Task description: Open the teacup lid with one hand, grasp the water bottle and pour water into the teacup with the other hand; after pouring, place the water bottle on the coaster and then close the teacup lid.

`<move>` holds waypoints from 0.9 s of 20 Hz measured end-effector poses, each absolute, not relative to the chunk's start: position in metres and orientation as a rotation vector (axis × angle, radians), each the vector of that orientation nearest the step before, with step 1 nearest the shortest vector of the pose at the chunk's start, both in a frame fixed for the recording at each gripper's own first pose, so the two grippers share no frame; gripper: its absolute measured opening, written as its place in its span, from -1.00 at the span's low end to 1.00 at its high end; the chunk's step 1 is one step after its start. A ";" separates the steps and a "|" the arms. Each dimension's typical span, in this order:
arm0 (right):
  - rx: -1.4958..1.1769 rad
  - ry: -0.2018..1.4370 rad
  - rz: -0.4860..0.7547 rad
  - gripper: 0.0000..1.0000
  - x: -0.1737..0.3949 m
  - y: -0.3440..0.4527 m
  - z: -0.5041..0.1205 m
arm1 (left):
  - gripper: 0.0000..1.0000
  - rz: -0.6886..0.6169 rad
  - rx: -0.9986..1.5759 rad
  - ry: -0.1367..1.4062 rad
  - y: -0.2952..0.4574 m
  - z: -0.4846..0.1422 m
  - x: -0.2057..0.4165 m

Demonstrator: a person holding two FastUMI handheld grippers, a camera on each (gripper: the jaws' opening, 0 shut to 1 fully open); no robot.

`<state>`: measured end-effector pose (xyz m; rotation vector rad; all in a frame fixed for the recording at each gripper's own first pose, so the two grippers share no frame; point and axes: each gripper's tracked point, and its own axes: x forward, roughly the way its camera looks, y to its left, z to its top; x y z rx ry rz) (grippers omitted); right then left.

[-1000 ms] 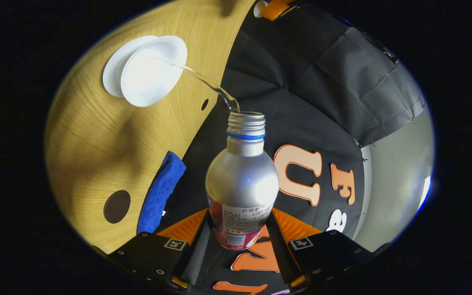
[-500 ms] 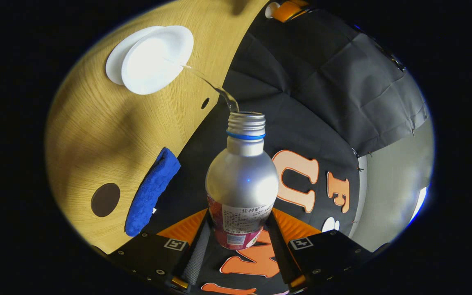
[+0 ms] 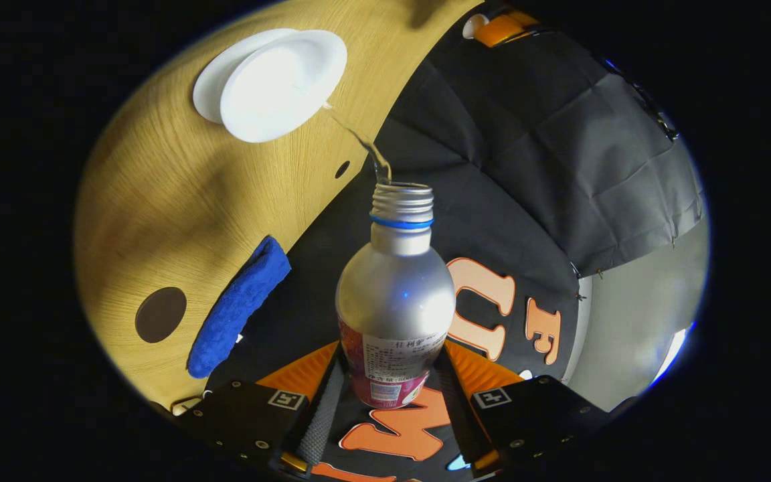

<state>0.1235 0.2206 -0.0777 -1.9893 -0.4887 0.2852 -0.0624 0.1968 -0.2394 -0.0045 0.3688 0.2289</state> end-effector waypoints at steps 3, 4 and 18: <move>-2.004 -0.502 0.295 0.52 0.122 0.226 -0.083 | -0.41 0.230 -0.005 0.372 0.197 -0.241 -0.063; -2.006 -0.510 0.300 0.51 0.122 0.230 -0.083 | -0.36 0.228 -0.006 0.372 0.197 -0.240 -0.063; -1.864 -0.440 0.367 0.53 0.110 0.229 -0.104 | -0.36 0.209 -0.005 0.312 0.194 -0.232 -0.054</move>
